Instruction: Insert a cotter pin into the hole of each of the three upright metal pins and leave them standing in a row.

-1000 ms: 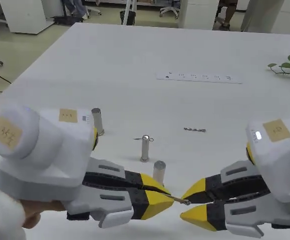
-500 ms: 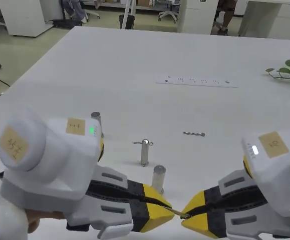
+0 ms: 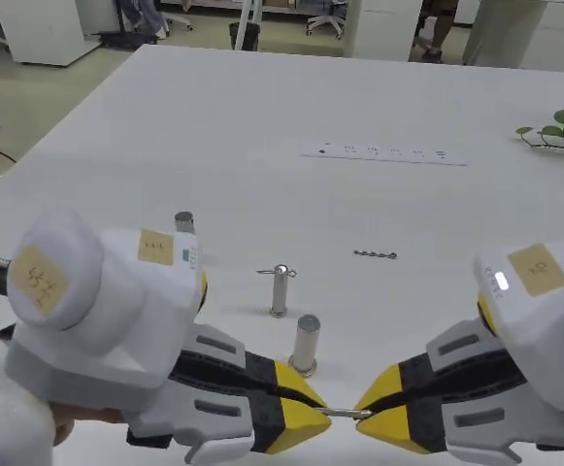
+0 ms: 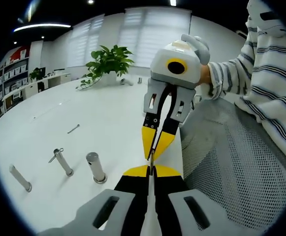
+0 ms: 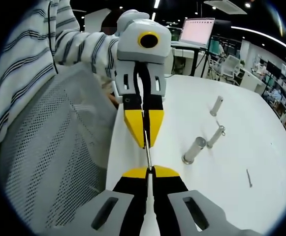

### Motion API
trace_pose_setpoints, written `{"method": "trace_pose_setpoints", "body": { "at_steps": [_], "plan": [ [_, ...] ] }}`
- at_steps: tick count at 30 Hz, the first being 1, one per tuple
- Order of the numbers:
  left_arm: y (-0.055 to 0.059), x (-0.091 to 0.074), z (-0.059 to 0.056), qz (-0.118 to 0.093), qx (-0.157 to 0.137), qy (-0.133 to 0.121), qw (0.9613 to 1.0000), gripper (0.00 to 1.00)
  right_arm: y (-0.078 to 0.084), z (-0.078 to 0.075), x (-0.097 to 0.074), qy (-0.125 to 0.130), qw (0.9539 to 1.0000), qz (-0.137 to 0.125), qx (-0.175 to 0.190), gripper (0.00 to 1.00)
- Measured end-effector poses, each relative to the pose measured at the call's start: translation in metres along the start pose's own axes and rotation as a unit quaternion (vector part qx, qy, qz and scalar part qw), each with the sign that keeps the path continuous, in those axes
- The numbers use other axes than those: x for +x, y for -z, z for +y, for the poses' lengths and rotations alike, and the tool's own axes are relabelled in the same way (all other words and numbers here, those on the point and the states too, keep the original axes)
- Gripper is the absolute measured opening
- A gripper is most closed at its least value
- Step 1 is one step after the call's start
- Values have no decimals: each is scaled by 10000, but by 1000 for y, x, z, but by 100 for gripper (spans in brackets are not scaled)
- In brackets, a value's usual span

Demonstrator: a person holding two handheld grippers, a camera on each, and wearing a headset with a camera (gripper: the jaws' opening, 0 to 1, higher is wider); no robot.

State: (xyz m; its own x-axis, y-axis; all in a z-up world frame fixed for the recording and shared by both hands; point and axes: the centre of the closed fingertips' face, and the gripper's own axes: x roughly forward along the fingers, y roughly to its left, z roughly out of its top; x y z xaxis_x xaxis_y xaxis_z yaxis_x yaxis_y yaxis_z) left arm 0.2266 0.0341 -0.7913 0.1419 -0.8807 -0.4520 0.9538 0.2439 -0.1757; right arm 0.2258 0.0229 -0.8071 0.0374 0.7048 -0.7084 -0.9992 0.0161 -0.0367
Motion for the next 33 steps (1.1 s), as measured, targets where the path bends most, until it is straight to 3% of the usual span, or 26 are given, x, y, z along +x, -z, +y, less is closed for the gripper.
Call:
{"method": "trace_pose_setpoints", "body": {
  "at_steps": [3, 10, 15, 17, 24, 33],
  "plan": [
    [-9, -2, 0, -210, -209, -34, 9996, 1, -3, -3, -2, 78, 9999, 36, -122, 4],
    [-20, -8, 11, -400, -155, -308, 9986, 4, -14, -12, -10, 226, 9996, -112, -156, 4],
    [-24, -7, 13, -473, -91, -374, 9981, 19, -14, -19, -11, 286, 9994, -120, -133, 3],
    [-24, -7, 19, -428, 94, -552, 9975, 25, -12, -23, -13, 343, 9994, -94, -52, 4],
    [-26, -6, 36, -543, 136, -1027, 9931, 41, -3, -39, -19, 519, 9986, 25, 87, 3],
    [-23, -1, 63, -588, -10, -1479, 9873, 46, 13, -55, -23, 597, 9969, 358, 378, 3]
  ]
}}
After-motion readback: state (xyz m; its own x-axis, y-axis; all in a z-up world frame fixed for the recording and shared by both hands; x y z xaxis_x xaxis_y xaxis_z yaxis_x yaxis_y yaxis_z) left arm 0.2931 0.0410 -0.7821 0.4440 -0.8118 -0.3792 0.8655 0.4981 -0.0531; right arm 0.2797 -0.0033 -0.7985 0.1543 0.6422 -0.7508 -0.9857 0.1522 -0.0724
